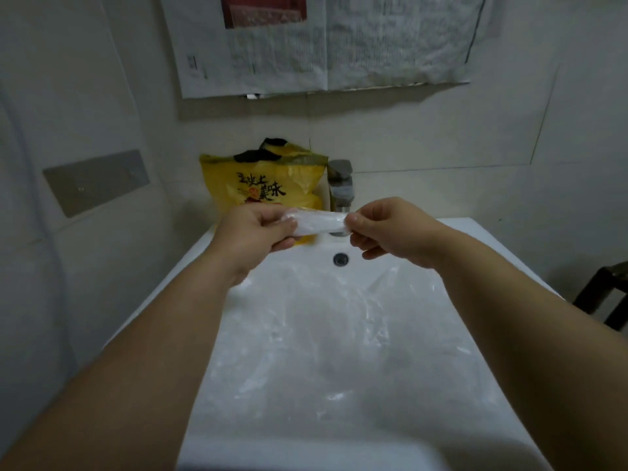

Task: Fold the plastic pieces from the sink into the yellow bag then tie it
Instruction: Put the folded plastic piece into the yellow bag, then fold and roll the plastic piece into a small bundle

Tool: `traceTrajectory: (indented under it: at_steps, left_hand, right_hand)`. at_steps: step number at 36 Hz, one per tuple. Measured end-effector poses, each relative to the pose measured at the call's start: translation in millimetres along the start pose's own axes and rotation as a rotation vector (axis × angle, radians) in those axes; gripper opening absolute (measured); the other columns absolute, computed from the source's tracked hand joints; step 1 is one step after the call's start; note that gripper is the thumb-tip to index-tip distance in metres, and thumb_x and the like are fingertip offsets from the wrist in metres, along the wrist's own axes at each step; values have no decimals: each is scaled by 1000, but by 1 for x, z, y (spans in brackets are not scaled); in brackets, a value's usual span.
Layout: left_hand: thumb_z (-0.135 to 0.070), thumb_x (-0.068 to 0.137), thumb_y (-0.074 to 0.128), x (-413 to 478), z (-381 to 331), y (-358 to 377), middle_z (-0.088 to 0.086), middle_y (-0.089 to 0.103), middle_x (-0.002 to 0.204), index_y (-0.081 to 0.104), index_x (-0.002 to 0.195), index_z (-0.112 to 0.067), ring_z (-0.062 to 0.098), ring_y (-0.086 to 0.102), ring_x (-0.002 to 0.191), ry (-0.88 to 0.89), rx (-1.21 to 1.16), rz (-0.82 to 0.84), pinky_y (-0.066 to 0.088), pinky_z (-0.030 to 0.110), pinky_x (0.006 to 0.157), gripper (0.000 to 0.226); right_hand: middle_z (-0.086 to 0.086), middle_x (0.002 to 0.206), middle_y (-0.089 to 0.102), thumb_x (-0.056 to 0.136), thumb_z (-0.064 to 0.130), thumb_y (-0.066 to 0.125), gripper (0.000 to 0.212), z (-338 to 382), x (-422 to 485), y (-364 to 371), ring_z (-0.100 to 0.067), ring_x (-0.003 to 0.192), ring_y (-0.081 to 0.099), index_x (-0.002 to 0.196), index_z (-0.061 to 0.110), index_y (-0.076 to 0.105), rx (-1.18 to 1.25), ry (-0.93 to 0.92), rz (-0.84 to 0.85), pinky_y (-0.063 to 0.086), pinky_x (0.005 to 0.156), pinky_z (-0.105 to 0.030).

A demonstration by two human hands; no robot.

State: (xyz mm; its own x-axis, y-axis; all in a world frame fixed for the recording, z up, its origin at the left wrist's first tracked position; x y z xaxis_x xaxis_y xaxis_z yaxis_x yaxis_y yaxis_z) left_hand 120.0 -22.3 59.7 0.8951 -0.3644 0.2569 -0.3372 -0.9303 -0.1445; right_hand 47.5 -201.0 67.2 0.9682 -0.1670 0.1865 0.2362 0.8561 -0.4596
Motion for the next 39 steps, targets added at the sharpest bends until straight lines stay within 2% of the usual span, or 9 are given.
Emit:
traceTrajectory:
  at_steps: [9, 13, 15, 20, 26, 30, 34, 37, 39]
  left_hand:
    - [-15, 82, 76, 35, -58, -45, -8, 66, 56, 71, 75, -23, 6, 61, 58, 228, 129, -316, 53, 20, 62, 12]
    - [-20, 92, 66, 55, -77, -60, -9, 66, 70, 73, 98, -16, -5, 60, 59, 310, 271, -463, 49, 10, 60, 10]
    - [-20, 96, 60, 66, -84, -63, -6, 67, 79, 71, 107, -15, 6, 66, 76, 329, 358, -483, 55, 21, 75, 17]
    - [-20, 97, 56, 101, -94, -56, 5, 69, 101, 71, 108, -10, 18, 60, 90, 384, 644, -492, 40, 24, 76, 21]
    - [-21, 95, 61, 141, -80, -46, 7, 67, 108, 68, 106, -14, 24, 61, 100, 348, 741, -467, 45, 30, 80, 15]
    - [-24, 99, 52, 157, -63, -35, 12, 65, 121, 68, 115, -12, 28, 58, 111, 207, 860, -248, 44, 31, 90, 25]
    - [-32, 102, 43, 147, -58, -31, -1, 61, 101, 57, 83, -33, 26, 55, 108, 208, 877, -189, 40, 32, 89, 23]
    - [-28, 102, 45, 123, -65, -29, 4, 57, 134, 61, 128, -17, 23, 48, 128, 347, 778, -269, 37, 29, 101, 33]
    - [-25, 101, 46, 101, -67, -22, 4, 51, 143, 52, 138, -14, 19, 44, 133, 402, 722, -292, 31, 23, 105, 39]
  right_hand:
    - [-3, 68, 59, 96, 27, 55, 27, 51, 42, -2, -23, 67, 54, 84, 6, 67, 32, -158, -204, 51, 69, -43]
    - [-1, 81, 63, 96, 30, 54, 22, 65, 59, -9, -21, 79, 62, 105, 13, 66, 51, -173, -274, 55, 78, -38]
    - [1, 79, 63, 96, 28, 55, 15, 68, 69, -11, -21, 80, 62, 99, 17, 64, 34, -186, -263, 55, 83, -41]
    - [4, 68, 57, 96, 25, 56, 18, 68, 93, -8, -14, 67, 53, 88, 13, 66, -40, -200, -242, 52, 78, -39]
    - [6, 73, 59, 96, 26, 55, 15, 64, 114, -5, -7, 63, 52, 95, 16, 66, -79, -227, -262, 46, 65, -27]
    - [5, 75, 62, 96, 28, 54, 17, 62, 118, -2, -7, 63, 52, 92, 16, 66, -121, -230, -257, 48, 68, -31]
    - [3, 76, 62, 97, 27, 53, 17, 57, 114, 3, -10, 64, 53, 92, 15, 66, -115, -214, -243, 52, 75, -35]
    - [-1, 75, 62, 97, 25, 54, 22, 52, 104, 5, -14, 65, 53, 90, 9, 67, -93, -181, -233, 53, 72, -38]
    - [-4, 72, 60, 95, 24, 55, 25, 46, 92, 7, -17, 63, 51, 88, 3, 67, -75, -157, -243, 49, 65, -37]
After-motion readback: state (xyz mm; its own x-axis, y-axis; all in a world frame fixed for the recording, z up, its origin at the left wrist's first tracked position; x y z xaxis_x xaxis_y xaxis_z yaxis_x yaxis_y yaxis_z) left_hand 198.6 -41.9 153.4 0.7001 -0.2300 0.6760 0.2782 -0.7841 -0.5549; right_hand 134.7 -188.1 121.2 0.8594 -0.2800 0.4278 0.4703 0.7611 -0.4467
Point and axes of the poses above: each hand's wrist, its own x-axis towards the middle knuckle, its own y-axis out of the palm, z = x × y, the point moved 4 cm from there along x, towards the middle knuckle
